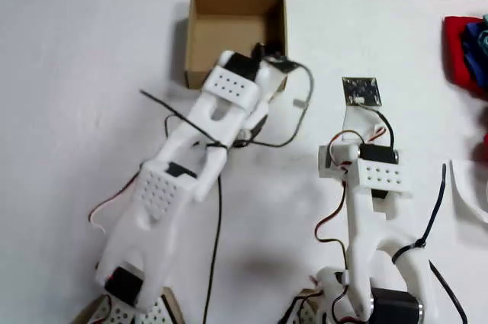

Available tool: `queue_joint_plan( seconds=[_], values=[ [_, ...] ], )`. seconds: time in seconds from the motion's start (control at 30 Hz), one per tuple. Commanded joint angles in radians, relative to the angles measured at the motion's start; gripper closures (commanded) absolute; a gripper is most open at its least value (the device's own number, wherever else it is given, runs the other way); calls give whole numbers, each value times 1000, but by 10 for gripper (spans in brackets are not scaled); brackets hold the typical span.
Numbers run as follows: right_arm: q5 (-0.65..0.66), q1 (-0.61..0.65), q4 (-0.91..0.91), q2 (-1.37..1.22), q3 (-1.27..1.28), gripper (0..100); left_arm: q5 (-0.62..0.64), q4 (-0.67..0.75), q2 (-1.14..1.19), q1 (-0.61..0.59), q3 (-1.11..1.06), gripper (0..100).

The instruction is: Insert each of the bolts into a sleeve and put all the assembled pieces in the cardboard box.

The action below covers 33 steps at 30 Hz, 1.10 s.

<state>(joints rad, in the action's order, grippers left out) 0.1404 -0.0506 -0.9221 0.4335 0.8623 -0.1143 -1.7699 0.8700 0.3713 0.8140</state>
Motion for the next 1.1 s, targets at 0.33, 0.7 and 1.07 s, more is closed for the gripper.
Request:
queue_joint_plan(
  seconds=[0.33, 0.7, 1.07],
  values=[
    [0, -8, 10, 48, -5, 976, 26, 129, -34, 23, -263, 925],
    [0, -8, 10, 47, -5, 976, 25, 155, 3, 23, -263, 973],
    [0, -8, 15, 53, 11, 976, 8, -11, -199, -68, -81, 975]
  ],
)
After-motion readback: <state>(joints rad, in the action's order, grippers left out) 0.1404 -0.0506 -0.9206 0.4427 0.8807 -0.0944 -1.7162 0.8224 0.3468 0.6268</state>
